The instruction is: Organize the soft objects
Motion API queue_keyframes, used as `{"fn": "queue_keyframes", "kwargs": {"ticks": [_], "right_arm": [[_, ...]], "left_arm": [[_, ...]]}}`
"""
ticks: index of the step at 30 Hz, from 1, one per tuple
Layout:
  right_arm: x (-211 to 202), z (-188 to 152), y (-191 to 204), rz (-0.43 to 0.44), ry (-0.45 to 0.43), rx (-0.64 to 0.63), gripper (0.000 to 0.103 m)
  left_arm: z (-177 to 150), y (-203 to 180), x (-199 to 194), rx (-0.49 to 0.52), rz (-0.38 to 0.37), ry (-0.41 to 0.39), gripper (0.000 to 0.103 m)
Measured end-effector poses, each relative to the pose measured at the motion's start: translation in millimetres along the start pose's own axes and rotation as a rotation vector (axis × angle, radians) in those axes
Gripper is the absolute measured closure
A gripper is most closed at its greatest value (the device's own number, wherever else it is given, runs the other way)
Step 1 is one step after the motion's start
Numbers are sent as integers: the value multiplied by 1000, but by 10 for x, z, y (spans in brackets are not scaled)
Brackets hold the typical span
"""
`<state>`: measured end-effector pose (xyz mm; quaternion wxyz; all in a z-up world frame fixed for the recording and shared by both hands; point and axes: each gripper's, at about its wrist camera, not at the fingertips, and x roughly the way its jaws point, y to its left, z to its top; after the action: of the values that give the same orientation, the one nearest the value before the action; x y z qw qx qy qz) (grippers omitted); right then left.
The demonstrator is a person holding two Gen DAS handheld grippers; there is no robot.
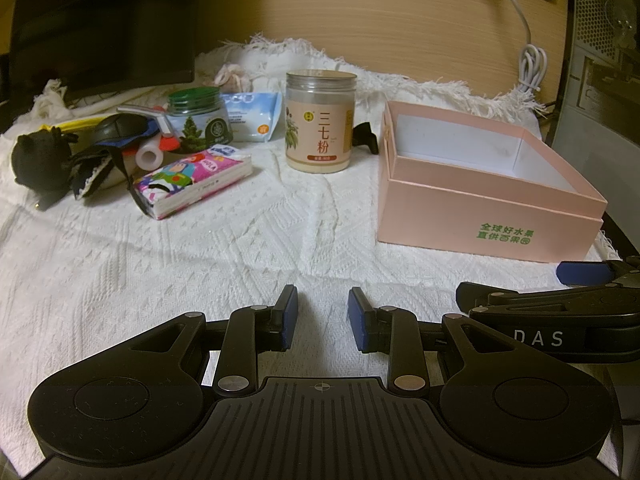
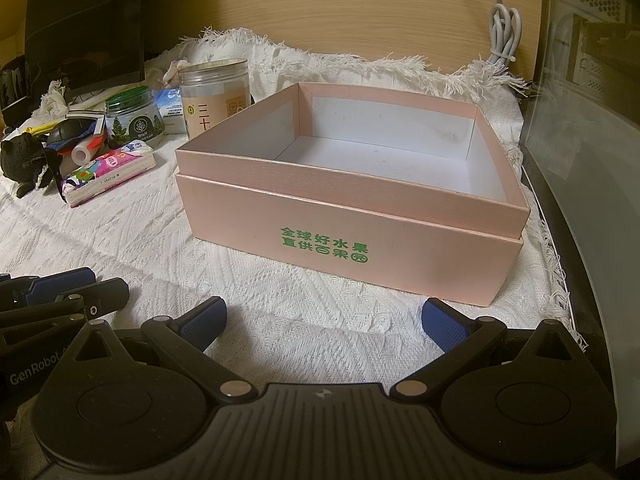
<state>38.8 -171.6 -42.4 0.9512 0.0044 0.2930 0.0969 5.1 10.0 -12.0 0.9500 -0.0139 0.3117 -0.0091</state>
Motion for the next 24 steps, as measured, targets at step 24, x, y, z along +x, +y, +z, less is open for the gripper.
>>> {"fn": "queue_keyframes", "kwargs": {"ticks": [24], "right_arm": [[-4, 1, -2, 0, 0, -1, 0]], "left_arm": [[-48, 66, 78, 0, -1, 0, 71]]}}
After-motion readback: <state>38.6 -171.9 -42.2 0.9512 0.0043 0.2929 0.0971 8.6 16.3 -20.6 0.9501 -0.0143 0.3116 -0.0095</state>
